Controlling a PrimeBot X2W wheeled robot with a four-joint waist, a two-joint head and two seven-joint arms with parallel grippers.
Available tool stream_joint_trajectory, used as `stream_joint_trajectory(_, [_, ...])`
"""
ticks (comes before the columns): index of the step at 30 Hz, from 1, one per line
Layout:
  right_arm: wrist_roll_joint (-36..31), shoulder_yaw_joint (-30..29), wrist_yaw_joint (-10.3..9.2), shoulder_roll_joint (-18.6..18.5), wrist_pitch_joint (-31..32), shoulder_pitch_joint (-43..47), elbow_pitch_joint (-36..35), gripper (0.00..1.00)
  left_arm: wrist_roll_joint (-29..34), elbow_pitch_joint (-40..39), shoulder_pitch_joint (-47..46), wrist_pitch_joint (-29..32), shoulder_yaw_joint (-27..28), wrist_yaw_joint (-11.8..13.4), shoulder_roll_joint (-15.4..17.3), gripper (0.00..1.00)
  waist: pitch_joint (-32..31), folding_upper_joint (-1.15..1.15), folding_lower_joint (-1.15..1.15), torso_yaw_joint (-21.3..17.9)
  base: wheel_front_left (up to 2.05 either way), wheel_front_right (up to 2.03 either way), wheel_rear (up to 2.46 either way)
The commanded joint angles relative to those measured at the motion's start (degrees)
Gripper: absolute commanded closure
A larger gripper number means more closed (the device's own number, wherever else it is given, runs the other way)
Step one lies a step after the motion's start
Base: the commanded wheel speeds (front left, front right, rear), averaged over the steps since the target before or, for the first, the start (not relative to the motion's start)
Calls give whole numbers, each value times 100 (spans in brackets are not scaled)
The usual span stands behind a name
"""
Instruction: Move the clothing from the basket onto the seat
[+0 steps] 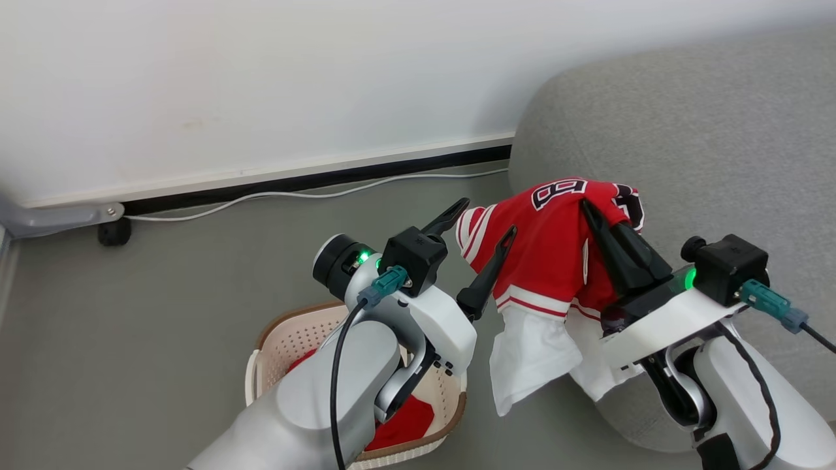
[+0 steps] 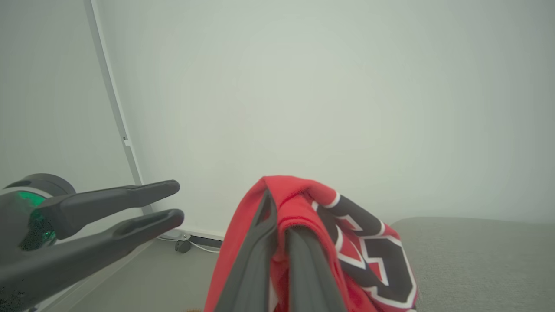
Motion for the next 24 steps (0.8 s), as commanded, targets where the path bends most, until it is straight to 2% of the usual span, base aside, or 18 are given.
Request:
stream_joint_trajectory(1, [98, -34, 23, -35, -35, -25, -213, 100, -39, -29, -97, -35, 218, -98, 47, 0, -53, 0, 0, -241, 0, 0, 0])
stream_joint_trajectory(12, [179, -299, 23, -147, -35, -21, -455, 100, -55, 239, 39, -35, 465, -484, 47, 0, -157, 0, 0, -1040, 0, 0, 0])
stream_joint_trajectory(24, [255, -467, 23, -227, -35, 12, -699, 100, 46, 104, 254, -35, 692, -660, 47, 0, -178, 0, 0, -1913, 0, 0, 0])
